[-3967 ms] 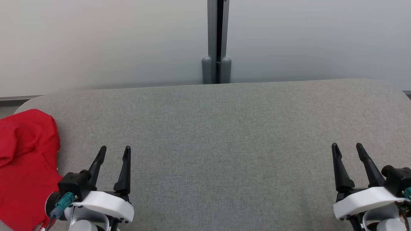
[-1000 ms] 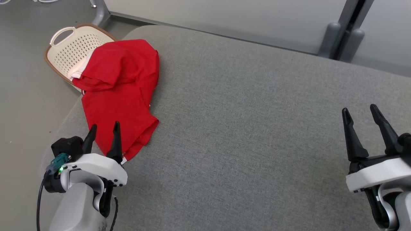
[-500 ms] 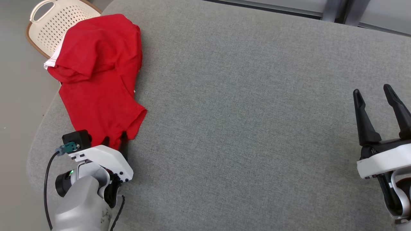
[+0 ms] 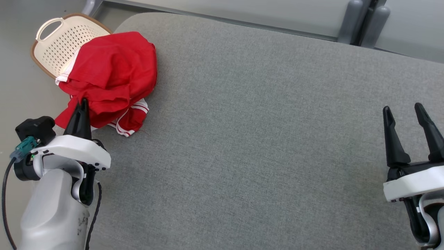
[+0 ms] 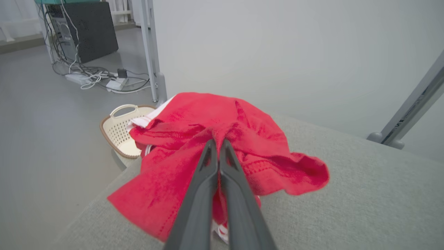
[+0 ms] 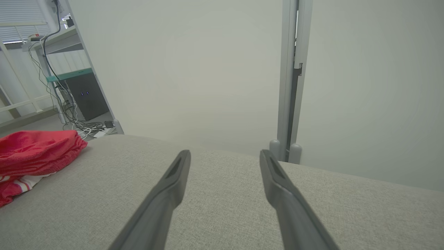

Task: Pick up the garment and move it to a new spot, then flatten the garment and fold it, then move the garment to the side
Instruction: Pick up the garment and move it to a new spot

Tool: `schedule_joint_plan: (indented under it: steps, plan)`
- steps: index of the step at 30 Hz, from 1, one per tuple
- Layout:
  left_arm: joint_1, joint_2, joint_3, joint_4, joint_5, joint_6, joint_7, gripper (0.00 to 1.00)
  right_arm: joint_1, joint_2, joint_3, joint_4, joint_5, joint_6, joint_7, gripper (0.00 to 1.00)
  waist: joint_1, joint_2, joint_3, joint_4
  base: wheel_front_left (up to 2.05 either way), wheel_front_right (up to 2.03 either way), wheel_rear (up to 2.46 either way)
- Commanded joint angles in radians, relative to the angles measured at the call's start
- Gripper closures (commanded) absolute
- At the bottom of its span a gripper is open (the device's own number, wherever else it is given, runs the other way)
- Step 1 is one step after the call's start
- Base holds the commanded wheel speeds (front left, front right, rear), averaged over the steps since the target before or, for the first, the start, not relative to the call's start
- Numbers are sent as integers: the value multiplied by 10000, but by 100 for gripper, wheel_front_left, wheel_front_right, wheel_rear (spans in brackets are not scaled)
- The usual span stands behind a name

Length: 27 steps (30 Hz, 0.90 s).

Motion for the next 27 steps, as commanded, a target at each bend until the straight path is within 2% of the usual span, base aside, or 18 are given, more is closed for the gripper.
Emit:
schedule_joint_plan:
  steps: [1,6,15,21,27]
  plan:
    - [374,72,210,-653,277,74,-8,100,160,85,-21,111,68,0,-138,0,0,0,-366,-42,0,0,0]
    - [1175,48,581,-2903,1065,108,-11,100,423,363,-19,364,66,0,-399,0,0,0,-1061,-206,0,0,0]
    - [2343,-44,335,-5139,1596,58,-2,100,813,849,117,451,-30,0,-616,0,0,0,-1881,-879,0,0,0]
    - [2858,-103,-262,-6618,1728,12,556,100,724,1031,117,256,-7,0,-699,0,0,0,-1794,-1672,0,0,0]
    - [2728,-393,-1266,-7651,1868,-65,1220,100,434,1070,155,28,49,0,-659,0,0,0,-1183,-2900,0,0,0]
